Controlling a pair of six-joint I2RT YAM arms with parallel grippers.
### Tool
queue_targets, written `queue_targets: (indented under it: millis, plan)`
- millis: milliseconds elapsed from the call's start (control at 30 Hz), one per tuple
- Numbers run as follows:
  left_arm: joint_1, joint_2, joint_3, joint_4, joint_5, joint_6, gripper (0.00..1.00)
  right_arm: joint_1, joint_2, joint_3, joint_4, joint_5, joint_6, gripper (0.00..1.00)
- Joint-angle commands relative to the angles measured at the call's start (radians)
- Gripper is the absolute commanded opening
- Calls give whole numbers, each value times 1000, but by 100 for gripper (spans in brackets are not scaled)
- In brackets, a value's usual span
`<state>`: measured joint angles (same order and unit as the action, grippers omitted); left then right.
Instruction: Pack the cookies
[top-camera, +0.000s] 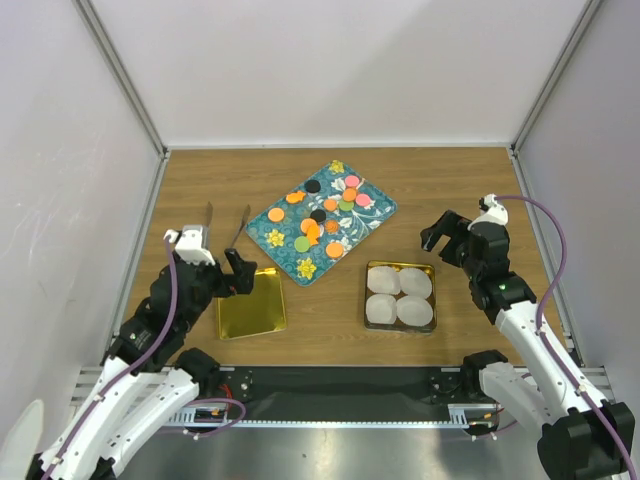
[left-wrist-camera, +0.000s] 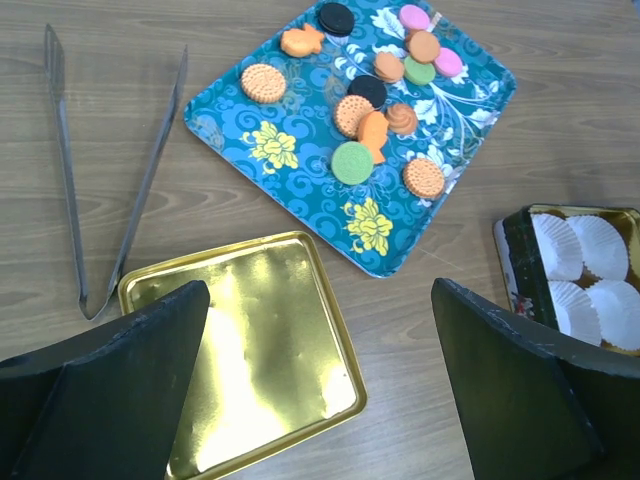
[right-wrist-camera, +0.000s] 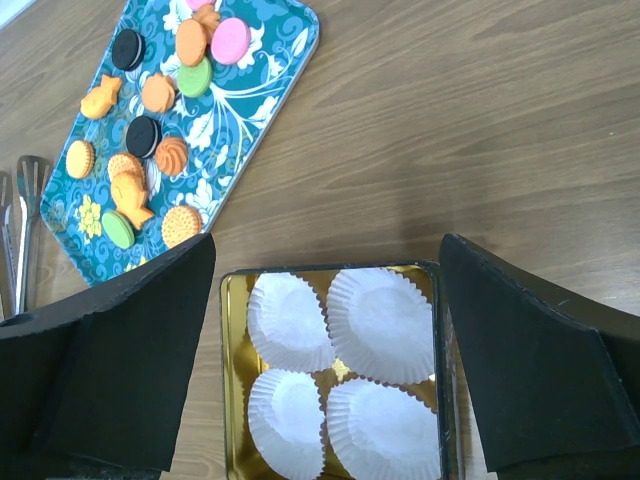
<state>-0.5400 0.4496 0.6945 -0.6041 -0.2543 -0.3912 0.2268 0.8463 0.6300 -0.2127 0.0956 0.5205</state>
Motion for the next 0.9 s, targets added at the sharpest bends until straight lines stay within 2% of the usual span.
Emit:
queue_targets:
  millis: [0,133,300,400,433,533,700,867]
  plan:
    - [6,24,17,15,-48,-6,100,-1,2,45,18,-10,-13,100]
    - [6,93,46,-25,-158,-54,100,-3,5,54,12,-11,-28,100]
    - [60,234,63,-26,-163,-49,100,-3,28,60,12,-40,-28,100]
    - [233,334,54,12,-48,-31,100,-3,46,62,10,-68,-30,100]
    - [330,359,53,44,33,-22,100,-3,51,60,9,-74,-31,100]
    - [432,475,77,98,101,-14,100,-4,46,54,13,-82,-28,100]
    - [480,710,151,125,121,-3,100,-7,31,57,3,-80,-34,100]
    - [489,845,232,113,37,37,100,-12,20,48,1,-86,-31,100]
